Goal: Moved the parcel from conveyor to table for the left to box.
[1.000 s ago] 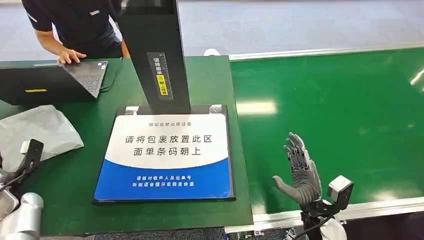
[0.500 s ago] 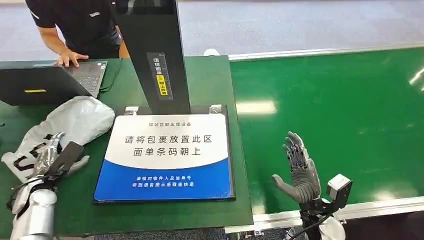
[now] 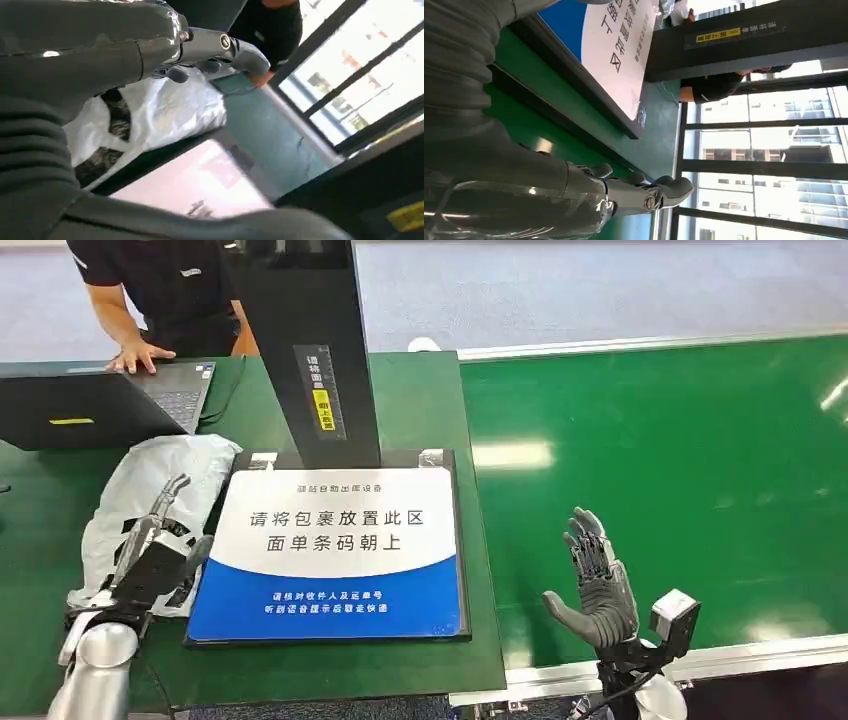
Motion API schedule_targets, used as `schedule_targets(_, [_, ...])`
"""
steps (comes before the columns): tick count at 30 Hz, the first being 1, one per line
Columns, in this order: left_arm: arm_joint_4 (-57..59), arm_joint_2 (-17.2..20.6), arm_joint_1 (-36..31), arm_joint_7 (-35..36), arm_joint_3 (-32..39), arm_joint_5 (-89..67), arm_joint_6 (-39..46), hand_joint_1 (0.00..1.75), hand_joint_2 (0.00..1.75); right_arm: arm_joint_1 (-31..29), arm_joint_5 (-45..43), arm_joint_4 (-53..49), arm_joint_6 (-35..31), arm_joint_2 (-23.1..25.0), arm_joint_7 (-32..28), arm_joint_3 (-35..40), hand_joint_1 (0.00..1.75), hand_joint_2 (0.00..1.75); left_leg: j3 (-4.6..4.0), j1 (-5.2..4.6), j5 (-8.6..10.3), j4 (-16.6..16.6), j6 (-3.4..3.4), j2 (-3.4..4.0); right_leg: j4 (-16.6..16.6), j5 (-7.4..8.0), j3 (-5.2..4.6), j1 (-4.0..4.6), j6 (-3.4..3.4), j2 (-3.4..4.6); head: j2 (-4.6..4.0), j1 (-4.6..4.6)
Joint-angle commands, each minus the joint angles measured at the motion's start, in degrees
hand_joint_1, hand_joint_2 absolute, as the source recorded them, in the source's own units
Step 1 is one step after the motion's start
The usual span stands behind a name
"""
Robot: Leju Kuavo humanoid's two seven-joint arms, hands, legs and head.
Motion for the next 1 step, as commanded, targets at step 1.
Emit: schedule_targets(1, [-2.0, -6.2, -0.5, -2.2, 3.3, 11.0, -0.6, 0.0, 0.0, -0.1, -0.2, 1.9, -0.3, -0.3, 0.1, 1.3, 0.0, 1.75, 0.08, 0.01, 0.0, 0.0, 0.0, -0.05, 0.0, 0.0, 0.07, 0.02, -0.06, -0.07, 0.0, 0.0])
